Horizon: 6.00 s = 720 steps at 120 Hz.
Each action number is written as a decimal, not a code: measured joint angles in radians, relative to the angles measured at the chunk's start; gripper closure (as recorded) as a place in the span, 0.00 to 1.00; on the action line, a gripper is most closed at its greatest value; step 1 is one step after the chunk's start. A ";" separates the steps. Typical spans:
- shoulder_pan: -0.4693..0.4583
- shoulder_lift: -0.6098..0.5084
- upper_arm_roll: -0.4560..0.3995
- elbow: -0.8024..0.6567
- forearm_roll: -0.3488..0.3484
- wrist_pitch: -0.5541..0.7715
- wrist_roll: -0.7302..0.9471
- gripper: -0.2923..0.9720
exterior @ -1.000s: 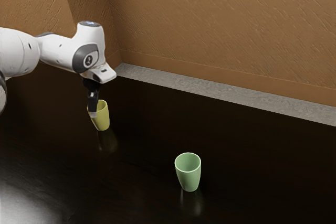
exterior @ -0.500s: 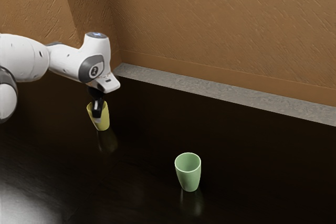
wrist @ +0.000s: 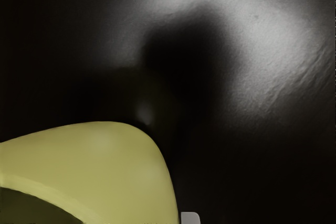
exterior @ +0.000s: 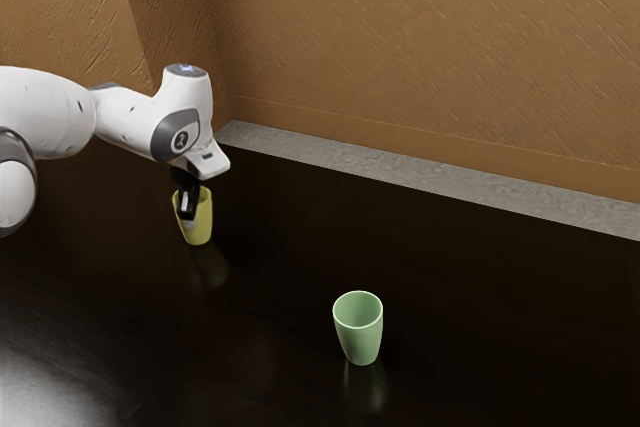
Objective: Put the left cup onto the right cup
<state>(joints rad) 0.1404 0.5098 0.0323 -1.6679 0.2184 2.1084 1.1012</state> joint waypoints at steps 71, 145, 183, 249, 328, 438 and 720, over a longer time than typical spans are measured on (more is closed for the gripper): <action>-0.178 -0.155 0.000 -0.012 0.003 -0.012 -0.035 0.83; -0.381 -0.230 0.001 -0.036 0.004 -0.030 -0.140 0.85; -0.450 -0.270 0.000 -0.101 -0.006 -0.031 -0.236 0.85; -0.602 -0.263 0.001 -0.111 0.000 -0.016 -0.389 0.85; -0.711 -0.262 -0.002 -0.111 -0.007 0.000 -0.532 0.85; -0.737 -0.319 -0.005 -0.195 -0.056 -0.083 -0.697 0.85; -0.747 -0.166 -0.003 -0.123 -0.031 -0.082 -0.699 0.52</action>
<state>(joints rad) -0.6063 0.3439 0.0290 -1.7906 0.1875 2.0267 0.4023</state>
